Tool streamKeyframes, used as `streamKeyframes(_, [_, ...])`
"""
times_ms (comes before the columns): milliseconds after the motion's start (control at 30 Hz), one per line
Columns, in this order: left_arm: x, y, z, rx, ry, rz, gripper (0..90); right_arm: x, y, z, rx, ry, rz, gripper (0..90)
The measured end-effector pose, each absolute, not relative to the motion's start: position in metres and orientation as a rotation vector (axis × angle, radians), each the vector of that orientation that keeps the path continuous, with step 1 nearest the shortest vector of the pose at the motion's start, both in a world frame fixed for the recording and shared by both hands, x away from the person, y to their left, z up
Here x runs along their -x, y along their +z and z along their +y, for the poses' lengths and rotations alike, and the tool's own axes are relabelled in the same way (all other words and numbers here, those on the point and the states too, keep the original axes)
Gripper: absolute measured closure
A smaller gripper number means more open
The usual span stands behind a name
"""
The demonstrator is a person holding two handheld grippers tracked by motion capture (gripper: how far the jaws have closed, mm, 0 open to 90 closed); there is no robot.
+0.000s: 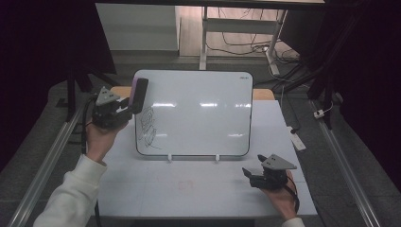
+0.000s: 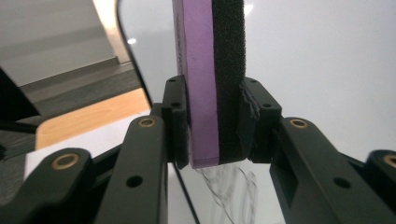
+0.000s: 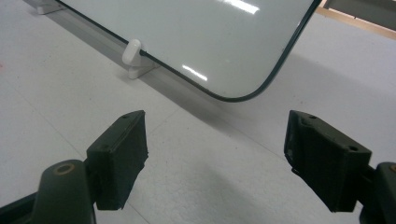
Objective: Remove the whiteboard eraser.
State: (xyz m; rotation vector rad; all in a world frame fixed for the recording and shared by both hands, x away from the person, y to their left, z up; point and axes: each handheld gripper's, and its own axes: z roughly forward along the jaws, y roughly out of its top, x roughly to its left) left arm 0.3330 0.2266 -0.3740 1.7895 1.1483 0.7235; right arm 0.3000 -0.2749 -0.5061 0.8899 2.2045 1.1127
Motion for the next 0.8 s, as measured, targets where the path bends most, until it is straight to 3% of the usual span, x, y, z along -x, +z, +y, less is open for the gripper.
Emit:
streamKeyframes(533, [-0.281, -0.434, 0.194, -1.953, 0.558, 0.955, 65.6, -0.298, -0.502, -0.267, -0.899, 1.166, 2.226, 21.0])
streamKeyframes(800, [-0.27, -0.457, 0.165, -2.05, 0.54, 0.869, 65.6, -0.297, -0.496, -0.257, -0.92, 1.232, 2.278, 21.7])
